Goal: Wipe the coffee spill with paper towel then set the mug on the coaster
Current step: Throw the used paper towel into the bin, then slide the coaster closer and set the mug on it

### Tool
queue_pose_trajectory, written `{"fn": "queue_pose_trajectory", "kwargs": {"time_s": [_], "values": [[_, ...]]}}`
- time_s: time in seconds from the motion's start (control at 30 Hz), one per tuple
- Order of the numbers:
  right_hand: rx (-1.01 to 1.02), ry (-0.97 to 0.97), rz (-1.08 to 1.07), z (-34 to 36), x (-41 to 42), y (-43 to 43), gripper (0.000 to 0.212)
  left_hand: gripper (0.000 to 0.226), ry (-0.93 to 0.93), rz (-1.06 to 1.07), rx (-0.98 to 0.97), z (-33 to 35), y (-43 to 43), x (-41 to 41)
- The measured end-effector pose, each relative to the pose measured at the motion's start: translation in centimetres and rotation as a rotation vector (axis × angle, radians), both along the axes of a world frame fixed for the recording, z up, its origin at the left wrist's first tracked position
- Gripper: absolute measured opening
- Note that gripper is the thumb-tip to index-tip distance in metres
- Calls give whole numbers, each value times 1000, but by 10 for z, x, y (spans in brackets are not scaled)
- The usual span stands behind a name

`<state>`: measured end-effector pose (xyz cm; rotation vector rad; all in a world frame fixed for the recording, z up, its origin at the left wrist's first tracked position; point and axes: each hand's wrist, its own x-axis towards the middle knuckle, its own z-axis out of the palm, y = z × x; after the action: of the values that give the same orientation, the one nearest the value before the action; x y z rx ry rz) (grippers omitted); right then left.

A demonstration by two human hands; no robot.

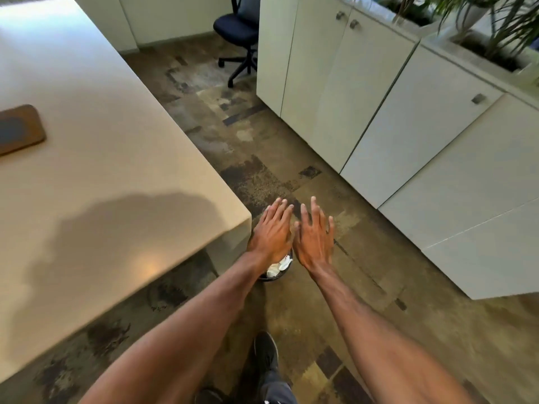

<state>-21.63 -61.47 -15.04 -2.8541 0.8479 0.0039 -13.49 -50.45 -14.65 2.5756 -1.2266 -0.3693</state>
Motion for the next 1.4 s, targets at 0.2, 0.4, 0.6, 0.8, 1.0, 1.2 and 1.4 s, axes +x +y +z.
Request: {"fn": "queue_pose_trajectory", "kwargs": {"time_s": [0.2, 0.4, 0.6, 0.8, 1.0, 1.2, 1.4], "values": [[-76, -132, -37, 59, -1, 26, 57, 62, -38, -143, -127, 67, 34, 2], [-72, -279, -28, 103, 22, 75, 58, 57, -106, -126, -331, 130, 90, 7], [-79, -429, 58, 138, 61, 138, 54, 59, -236, 87, -383, 158, 169, 36], [-77, -455, 237, 151, 98, 212, 50, 58, -263, 343, -376, 147, 264, 60], [-61, -397, 433, 153, 145, 289, 49, 59, -282, 574, -317, 134, 353, 83], [-68, -348, 589, 148, 206, 353, 50, 58, -295, 709, -286, 127, 419, 120], [-48, -293, 711, 138, 278, 394, 53, 57, -268, 862, -274, 121, 456, 175]]}}
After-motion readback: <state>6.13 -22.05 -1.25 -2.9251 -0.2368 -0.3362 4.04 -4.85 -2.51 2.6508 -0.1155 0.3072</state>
